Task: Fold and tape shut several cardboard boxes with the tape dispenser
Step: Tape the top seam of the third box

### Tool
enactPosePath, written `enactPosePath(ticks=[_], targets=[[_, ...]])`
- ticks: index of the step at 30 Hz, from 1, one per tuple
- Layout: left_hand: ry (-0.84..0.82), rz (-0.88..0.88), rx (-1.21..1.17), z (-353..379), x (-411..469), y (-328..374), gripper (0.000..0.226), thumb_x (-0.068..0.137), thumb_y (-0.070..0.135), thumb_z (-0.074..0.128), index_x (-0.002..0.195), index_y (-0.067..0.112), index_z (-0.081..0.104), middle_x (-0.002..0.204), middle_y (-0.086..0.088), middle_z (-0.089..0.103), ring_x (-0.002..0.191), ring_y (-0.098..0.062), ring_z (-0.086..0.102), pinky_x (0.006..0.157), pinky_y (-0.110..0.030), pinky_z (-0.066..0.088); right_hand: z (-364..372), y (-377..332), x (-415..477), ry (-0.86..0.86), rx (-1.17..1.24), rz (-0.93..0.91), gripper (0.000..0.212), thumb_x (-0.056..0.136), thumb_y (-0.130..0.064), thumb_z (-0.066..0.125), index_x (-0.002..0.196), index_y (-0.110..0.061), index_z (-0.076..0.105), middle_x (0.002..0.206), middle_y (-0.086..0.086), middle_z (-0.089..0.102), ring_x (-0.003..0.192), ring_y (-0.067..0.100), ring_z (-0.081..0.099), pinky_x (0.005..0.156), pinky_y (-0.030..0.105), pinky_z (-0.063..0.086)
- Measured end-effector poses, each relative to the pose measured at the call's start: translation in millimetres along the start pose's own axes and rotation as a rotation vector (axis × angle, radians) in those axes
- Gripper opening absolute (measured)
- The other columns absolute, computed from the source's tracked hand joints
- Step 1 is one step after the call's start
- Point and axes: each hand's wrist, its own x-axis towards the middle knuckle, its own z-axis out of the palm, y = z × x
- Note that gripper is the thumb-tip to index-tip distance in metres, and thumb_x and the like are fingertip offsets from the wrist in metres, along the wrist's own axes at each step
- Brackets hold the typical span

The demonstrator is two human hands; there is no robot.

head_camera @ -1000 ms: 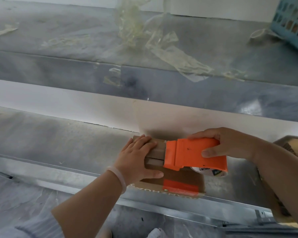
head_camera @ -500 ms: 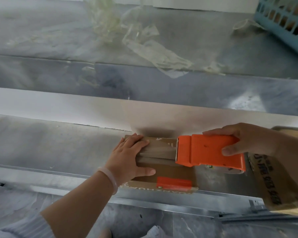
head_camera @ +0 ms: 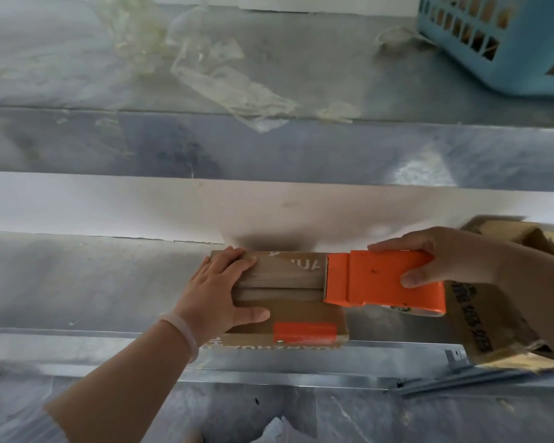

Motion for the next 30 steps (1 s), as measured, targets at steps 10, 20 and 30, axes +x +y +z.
enactPosePath(ticks=[10, 20, 30], targets=[[-0.138, 0.062, 0.259, -9.2, 2.9, 7.4, 0.096, 0.06, 0.089, 0.021, 0.148, 0.052, 0.011, 0.16, -0.001, 0.007, 0.149, -0.024, 0.002, 0.119, -0.04, -0.01, -5.1, -1.0, -0.6, -0.048, -0.086, -0.111, 0.039, 0.081, -0.051, 0.072, 0.111, -0.067, 0.053, 0.114, -0.036, 0.059, 0.11, -0.004, 0.059, 0.089, 0.014, 0.046], [-0.169, 0.093, 0.349, 20.5, 20.5, 56.8, 0.112, 0.054, 0.098, 0.027, 0.148, 0.048, -0.006, 0.16, 0.004, -0.006, 0.148, -0.021, -0.011, 0.116, -0.059, -0.009, 0.7, 8.8, 9.7, -0.02, -0.085, -0.152, 0.043, 0.086, -0.043, 0.071, 0.114, -0.069, 0.051, 0.121, -0.033, 0.055, 0.113, -0.001, 0.057, 0.092, 0.018, 0.046], [-0.151, 0.094, 0.349, 3.7, 8.8, 36.2, 0.104, 0.054, 0.096, 0.025, 0.147, 0.056, 0.003, 0.16, 0.005, -0.002, 0.148, -0.02, -0.003, 0.118, -0.049, -0.014, 17.6, 0.5, 18.5, -0.075, -0.014, -0.166, 0.044, 0.088, -0.045, 0.067, 0.116, -0.073, 0.046, 0.126, -0.034, 0.052, 0.112, -0.003, 0.055, 0.092, 0.019, 0.046]])
